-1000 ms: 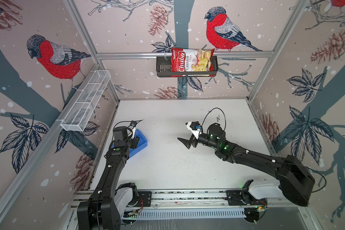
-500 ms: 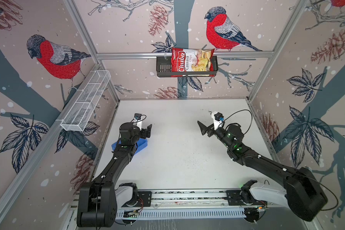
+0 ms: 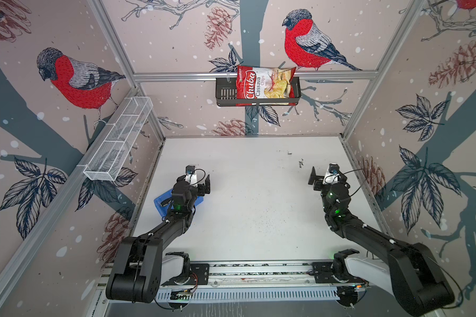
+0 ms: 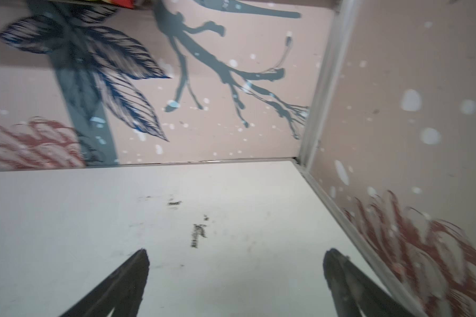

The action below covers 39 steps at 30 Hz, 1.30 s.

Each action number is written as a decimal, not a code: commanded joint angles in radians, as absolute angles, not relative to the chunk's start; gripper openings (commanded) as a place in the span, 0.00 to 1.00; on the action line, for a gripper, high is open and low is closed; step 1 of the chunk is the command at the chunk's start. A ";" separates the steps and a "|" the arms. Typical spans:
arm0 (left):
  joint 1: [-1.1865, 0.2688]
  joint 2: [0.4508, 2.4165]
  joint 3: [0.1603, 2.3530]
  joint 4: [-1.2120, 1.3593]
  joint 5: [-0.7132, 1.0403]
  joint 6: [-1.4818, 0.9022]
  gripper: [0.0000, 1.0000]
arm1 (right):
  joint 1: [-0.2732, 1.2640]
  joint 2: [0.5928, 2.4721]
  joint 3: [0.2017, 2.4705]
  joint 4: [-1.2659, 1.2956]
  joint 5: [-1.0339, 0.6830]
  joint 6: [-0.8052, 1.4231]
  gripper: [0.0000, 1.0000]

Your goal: Put the screwdriver in the bin

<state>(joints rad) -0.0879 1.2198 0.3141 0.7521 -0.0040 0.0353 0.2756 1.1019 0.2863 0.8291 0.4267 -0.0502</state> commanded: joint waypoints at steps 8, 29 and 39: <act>-0.086 1.347 0.195 1.168 -0.189 0.053 0.97 | 0.127 1.163 0.128 1.085 0.472 0.076 1.00; -0.043 1.559 0.236 1.302 -0.161 0.002 0.97 | 0.060 1.501 0.208 1.257 0.216 0.048 1.00; -0.045 1.558 0.235 1.308 -0.166 0.005 0.97 | 0.021 1.502 0.238 1.192 0.164 0.080 1.00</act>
